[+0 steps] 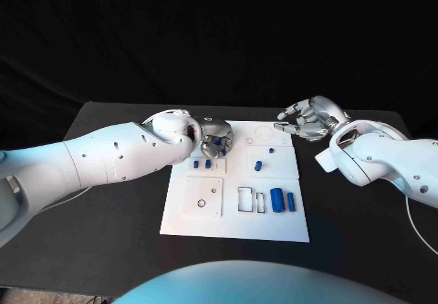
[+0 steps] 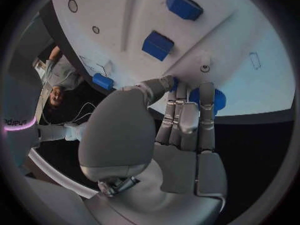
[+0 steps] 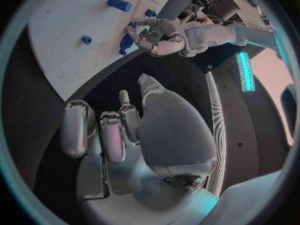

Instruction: Assemble the parts on the task board

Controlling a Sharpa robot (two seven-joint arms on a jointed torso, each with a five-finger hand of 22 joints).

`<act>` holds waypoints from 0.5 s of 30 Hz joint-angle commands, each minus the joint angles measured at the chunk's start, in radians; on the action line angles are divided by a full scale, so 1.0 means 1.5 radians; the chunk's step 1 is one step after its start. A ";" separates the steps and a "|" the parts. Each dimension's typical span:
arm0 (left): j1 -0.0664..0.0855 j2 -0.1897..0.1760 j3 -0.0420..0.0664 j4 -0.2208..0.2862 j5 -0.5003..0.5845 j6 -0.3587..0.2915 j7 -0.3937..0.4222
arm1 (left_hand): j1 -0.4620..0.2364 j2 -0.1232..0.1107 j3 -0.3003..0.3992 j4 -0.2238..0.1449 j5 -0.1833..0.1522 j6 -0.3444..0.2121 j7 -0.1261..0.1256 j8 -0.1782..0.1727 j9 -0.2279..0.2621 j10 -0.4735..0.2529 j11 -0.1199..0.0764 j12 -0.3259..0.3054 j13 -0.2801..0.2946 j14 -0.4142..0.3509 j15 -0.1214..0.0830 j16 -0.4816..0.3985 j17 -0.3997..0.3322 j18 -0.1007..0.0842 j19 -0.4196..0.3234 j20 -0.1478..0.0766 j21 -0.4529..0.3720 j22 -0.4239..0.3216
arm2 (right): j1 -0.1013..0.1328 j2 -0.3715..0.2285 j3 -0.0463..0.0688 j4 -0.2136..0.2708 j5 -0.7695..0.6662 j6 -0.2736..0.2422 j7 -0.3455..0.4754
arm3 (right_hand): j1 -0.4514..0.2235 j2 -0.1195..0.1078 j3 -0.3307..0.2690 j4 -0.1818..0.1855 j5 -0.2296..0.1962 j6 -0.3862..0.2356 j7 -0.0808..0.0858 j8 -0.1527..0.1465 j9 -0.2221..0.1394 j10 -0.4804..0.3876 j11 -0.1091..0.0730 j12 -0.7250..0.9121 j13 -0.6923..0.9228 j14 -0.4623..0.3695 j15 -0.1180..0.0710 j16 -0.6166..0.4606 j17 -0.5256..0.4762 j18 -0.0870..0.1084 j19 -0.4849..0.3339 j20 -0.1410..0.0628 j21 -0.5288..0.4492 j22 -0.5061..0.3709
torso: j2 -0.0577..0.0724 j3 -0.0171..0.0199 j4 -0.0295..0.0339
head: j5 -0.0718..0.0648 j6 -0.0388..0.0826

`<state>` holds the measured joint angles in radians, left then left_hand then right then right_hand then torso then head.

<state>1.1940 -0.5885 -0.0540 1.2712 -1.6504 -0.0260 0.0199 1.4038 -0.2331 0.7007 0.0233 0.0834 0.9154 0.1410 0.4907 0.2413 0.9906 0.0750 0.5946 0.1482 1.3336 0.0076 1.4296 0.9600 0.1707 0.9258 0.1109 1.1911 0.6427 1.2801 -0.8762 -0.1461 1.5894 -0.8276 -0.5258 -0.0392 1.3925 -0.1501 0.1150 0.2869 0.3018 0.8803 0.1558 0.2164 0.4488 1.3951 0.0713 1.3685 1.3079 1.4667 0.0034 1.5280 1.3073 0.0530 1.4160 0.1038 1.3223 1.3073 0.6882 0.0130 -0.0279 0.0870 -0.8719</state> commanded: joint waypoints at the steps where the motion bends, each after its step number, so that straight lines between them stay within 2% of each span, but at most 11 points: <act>1: 0.000 -0.002 0.001 0.005 0.007 -0.028 0.013 | 0.002 0.006 0.000 -0.004 -0.003 0.006 0.000 -0.003 0.000 0.005 0.000 -0.003 -0.001 0.004 0.001 0.004 0.000 0.008 0.005 0.001 0.002 0.001 | 0.000 0.001 0.000 0.000 -0.006 0.002 0.006 | -0.004 0.002 0.003 0.000 0.000 -0.005 0.000 0.001 0.001 -0.002 0.000 -0.002 0.019 0.049 -0.003 -0.002 0.084 0.009 -0.003 0.001 -0.002 0.046 | 0.000 -0.0006 0.0002 | 0.000 0.002; 5: 0.000 -0.011 0.005 0.016 0.015 -0.035 0.017 | -0.001 0.003 -0.002 -0.004 -0.004 0.005 0.000 -0.007 -0.001 0.006 0.001 -0.009 -0.002 0.005 0.002 0.004 -0.001 0.008 0.004 0.001 0.002 -0.001 | 0.000 -0.001 0.000 -0.001 -0.006 0.003 0.005 | -0.004 0.002 0.003 0.000 0.000 -0.005 0.000 0.001 0.001 -0.002 0.000 -0.002 0.019 0.049 -0.003 -0.002 0.084 0.009 -0.003 0.001 -0.002 0.046 | 0.000 -0.0007 0.0004 | -0.001 0.002; 8: 0.000 -0.023 0.008 0.029 0.023 -0.041 0.019 | -0.005 0.000 -0.004 -0.003 -0.003 0.006 0.001 -0.010 -0.001 0.006 0.002 -0.013 -0.004 0.005 0.002 0.004 -0.002 0.008 0.005 0.001 0.002 -0.001 | 0.000 -0.001 0.000 -0.002 -0.006 0.003 0.004 | -0.004 0.002 0.003 0.000 0.000 -0.005 0.000 0.001 0.001 -0.002 0.000 -0.002 0.019 0.049 -0.003 -0.002 0.084 0.009 -0.003 0.001 -0.002 0.046 | -0.001 0.0002 0.0001 | -0.002 0.004; 12: 0.001 -0.045 0.019 0.054 0.037 -0.042 0.024 | -0.013 -0.005 -0.008 0.001 -0.003 0.002 0.002 -0.019 -0.002 0.006 0.004 -0.023 -0.007 0.004 0.004 0.002 -0.008 0.009 0.002 0.002 -0.001 -0.007 | 0.000 -0.003 0.000 -0.002 -0.006 0.004 0.003 | -0.004 0.002 0.003 0.000 0.000 -0.005 0.000 0.001 0.001 -0.002 0.000 -0.002 0.019 0.049 -0.003 -0.002 0.084 0.009 -0.003 0.001 -0.002 0.046 | -0.001 0.0005 -0.0005 | -0.003 0.003; 15: 0.003 -0.066 0.028 0.079 0.043 -0.043 0.024 | -0.015 -0.007 -0.008 0.002 -0.003 0.001 0.002 -0.021 -0.003 0.005 0.004 -0.025 -0.007 0.003 0.004 0.002 -0.011 0.009 0.002 0.002 -0.002 -0.007 | 0.000 -0.005 0.000 -0.001 -0.006 0.004 0.002 | -0.006 0.003 0.004 0.001 0.000 -0.006 0.000 0.002 0.001 -0.002 0.000 -0.003 0.019 0.049 -0.003 -0.002 0.084 0.009 -0.003 0.001 -0.003 0.046 | 0.000 0.0001 0.0008 | -0.003 0.004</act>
<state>1.1962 -0.6828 -0.0142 1.3771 -1.6169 -0.0717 0.0382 1.3919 -0.2450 0.6923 0.0262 0.0835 0.9154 0.1410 0.4639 0.2381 0.9941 0.0786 0.5606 0.1385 1.3349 0.0091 1.4296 0.9445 0.1706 0.9258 0.1109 1.1918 0.6306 1.2799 -0.8828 -0.1461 1.5865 -0.8276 -0.5257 -0.0397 1.3923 -0.1500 0.1150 0.2869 0.3018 0.8803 0.1558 0.2164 0.4488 1.3951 0.0713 1.3685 1.3078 1.4667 0.0034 1.5280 1.3073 0.0531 1.4160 0.1038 1.3223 1.3080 0.6867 0.0131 -0.0279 0.0837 -0.8665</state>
